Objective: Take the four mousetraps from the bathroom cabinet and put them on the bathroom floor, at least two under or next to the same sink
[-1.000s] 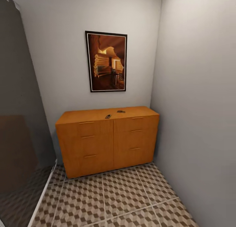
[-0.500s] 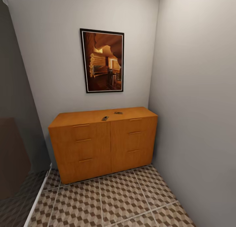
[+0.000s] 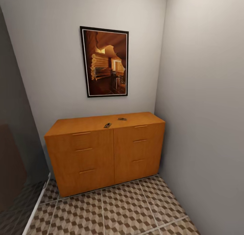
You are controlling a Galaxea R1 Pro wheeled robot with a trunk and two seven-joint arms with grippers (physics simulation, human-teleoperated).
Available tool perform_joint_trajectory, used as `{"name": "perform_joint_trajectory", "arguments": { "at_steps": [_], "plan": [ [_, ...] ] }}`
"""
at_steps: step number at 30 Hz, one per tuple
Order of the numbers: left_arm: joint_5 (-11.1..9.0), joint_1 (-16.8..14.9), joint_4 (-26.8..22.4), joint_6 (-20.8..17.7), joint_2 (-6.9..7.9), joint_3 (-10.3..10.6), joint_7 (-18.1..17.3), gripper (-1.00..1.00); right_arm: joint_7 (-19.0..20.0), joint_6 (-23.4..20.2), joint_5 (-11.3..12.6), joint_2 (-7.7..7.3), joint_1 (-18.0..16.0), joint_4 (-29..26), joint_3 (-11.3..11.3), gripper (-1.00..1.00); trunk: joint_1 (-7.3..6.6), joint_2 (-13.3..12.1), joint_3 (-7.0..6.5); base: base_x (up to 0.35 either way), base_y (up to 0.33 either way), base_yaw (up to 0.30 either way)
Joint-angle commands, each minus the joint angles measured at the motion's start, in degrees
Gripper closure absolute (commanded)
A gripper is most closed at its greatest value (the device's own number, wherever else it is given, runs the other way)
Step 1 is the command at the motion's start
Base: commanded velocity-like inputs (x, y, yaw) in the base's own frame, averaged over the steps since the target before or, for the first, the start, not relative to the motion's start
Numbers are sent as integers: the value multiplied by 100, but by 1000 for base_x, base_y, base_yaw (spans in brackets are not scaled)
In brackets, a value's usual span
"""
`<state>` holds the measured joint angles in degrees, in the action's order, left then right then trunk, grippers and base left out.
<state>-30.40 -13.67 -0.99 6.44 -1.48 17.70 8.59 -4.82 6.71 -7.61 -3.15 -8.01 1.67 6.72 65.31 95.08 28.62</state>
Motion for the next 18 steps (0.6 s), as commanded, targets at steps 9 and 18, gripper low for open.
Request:
{"name": "perform_joint_trajectory", "arguments": {
  "at_steps": [9, 18],
  "plan": [
    [-45, -1, 2, 22, -2, 49, 27, -100, -19, 34, -71, -1, -8, 18, 47, -100, 1, 3, 6, 61, 0, 0],
    [-45, -3, 2, 24, -2, 49, 28, -100, -19, 46, -74, -4, -8, 18, 42, -100, 1, 3, 6, 9, 0, 115]
  ]
}}
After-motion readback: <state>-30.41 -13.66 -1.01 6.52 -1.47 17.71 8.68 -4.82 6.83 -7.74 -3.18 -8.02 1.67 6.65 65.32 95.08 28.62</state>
